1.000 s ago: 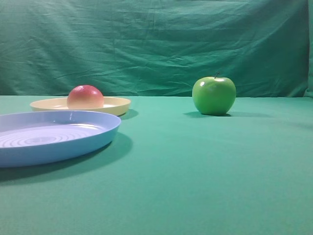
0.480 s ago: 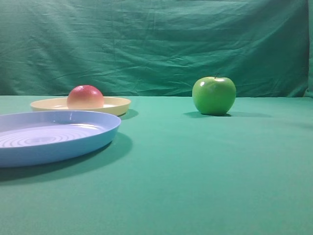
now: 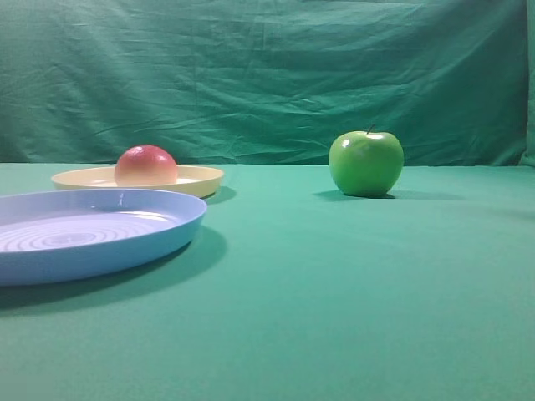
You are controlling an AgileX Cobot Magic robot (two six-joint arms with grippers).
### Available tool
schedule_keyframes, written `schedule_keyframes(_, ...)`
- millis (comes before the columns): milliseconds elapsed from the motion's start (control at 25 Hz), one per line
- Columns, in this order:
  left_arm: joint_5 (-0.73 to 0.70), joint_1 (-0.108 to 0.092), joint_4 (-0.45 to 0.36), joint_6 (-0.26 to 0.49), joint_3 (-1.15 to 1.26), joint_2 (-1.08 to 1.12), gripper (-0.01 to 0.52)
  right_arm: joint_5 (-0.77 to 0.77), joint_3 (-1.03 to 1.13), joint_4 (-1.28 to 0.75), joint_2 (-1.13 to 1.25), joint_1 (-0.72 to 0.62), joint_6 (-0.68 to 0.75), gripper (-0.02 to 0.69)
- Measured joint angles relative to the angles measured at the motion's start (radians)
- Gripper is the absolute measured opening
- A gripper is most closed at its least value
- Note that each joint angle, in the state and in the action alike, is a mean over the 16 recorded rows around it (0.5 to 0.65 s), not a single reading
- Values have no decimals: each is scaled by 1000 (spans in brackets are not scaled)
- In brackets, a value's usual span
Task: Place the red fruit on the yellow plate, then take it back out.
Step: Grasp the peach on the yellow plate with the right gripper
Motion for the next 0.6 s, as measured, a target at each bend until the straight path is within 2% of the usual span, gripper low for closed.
schedule_keyframes(600, 0, 0, 0, 1, 0, 0, 0, 16, 54, 0, -8, 0, -10, 0)
